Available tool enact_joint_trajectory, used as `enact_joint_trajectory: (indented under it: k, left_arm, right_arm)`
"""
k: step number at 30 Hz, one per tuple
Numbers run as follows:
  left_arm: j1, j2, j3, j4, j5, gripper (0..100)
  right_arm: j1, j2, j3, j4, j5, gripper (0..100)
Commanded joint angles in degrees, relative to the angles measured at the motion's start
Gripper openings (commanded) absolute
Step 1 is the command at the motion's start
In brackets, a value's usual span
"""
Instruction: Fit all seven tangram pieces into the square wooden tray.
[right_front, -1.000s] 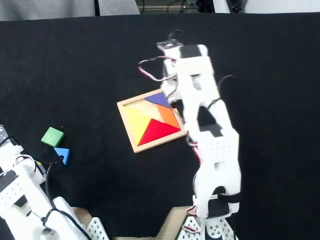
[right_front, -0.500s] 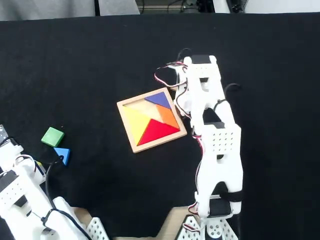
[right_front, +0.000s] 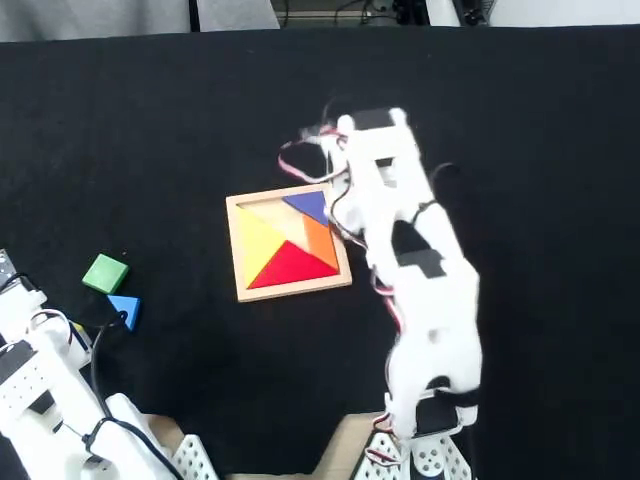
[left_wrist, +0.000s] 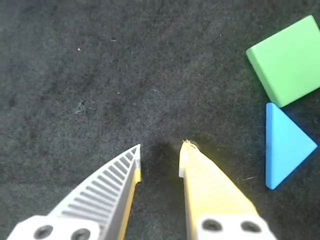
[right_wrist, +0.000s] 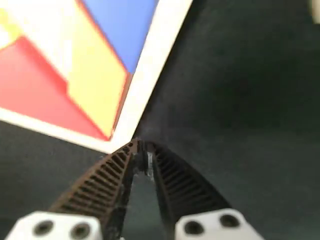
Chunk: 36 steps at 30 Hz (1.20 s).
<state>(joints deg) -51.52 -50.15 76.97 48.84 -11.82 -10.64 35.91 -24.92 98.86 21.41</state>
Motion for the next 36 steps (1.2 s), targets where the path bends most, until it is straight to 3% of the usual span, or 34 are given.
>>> enact_joint_trajectory:
  k: [1,6,10,15,19,23,25,29,36]
  left_arm:
    - [0.13,-0.79,-0.22,-1.05,0.44,14]
    - [0.13,-0.79,-0.22,-1.05,0.44,14]
    - [0.13,-0.79,-0.22,-1.05,0.44,14]
    - [0.13,-0.79,-0.22,-1.05,0.44,14]
    - [0.13,-0.79,-0.22,-1.05,0.44,14]
    - [0.13,-0.79,-0.22,-1.05,0.44,14]
    - [0.13,-0.79,-0.22,-1.05,0.44,14]
    - [0.13,-0.79,-0.22,-1.05,0.44,14]
    - [0.13,-0.79,-0.22,-1.05,0.44,14]
  right_arm:
    - [2.9,-13.05,-0.92,-2.02,6.68,1.1]
    - [7.21,-14.29,3.82,-21.27,22.15,1.5]
    - [5.8,-11.03,6.11,-22.51,34.81,1.6]
    - [5.19,-7.52,3.03,-22.77,40.44,5.5]
    - [5.63,-4.09,-0.92,-28.75,40.7,15.4]
    - [8.62,0.48,-4.09,-42.99,29.8,2.1]
    - [9.49,3.3,-5.32,-45.89,25.05,2.5]
    - [9.67,8.84,-7.78,-45.1,26.73,1.0]
    - [10.29,14.37,-15.43,-34.9,31.74,1.1]
